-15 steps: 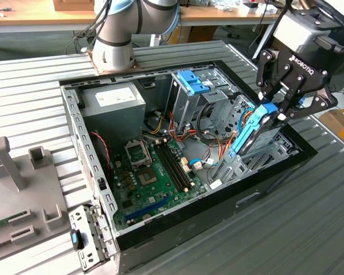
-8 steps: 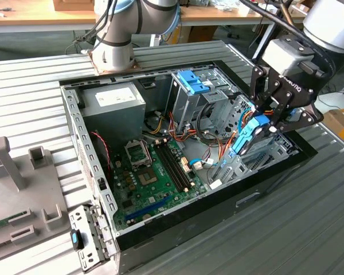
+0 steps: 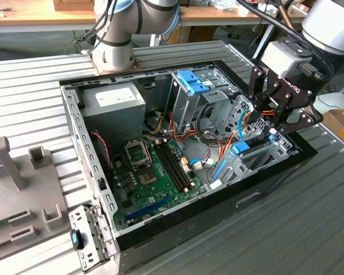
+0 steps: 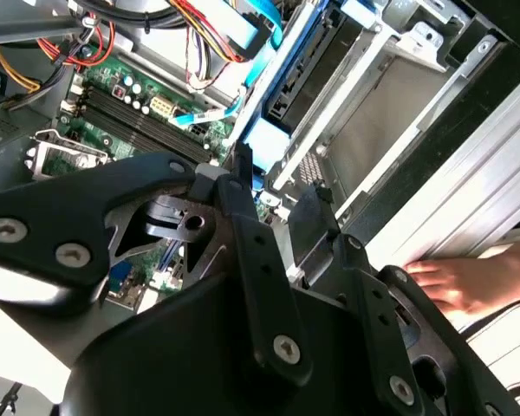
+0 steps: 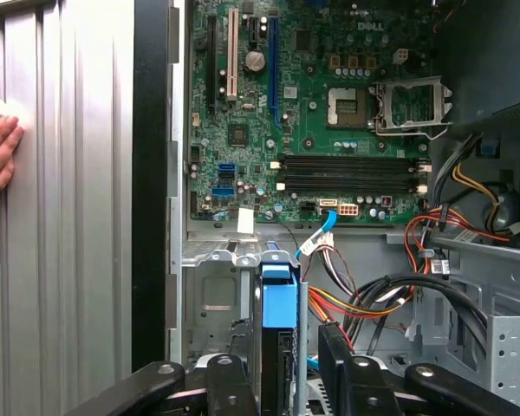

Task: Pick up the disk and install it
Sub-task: 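Insert the disk into the insertion slot, then insert the first disk wire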

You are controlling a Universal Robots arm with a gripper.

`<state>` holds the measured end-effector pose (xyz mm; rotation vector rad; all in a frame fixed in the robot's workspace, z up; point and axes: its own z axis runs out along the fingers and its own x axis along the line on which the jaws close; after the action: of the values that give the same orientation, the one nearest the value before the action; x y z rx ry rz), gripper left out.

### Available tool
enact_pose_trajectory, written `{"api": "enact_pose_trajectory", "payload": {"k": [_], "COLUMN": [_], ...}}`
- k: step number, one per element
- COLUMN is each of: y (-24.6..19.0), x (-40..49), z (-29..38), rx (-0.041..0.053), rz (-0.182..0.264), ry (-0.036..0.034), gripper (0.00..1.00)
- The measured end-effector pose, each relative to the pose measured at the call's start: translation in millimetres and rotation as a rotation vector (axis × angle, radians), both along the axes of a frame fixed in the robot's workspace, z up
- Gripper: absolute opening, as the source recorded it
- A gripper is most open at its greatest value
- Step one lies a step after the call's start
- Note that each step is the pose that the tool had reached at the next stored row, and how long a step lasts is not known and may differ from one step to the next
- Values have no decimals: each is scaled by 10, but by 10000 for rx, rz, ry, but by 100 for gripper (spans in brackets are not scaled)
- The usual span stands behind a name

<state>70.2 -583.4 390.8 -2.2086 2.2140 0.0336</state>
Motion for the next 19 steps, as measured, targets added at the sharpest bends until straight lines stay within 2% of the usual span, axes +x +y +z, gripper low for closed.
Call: {"api": "enact_pose_trajectory", "payload": {"k": [15,19], "y": [0,14], "x": [0,10], "z": [-23,-23], "rx": [2,1], "rz": [3,97], "ry": [1,0], "gripper": [44,44]}}
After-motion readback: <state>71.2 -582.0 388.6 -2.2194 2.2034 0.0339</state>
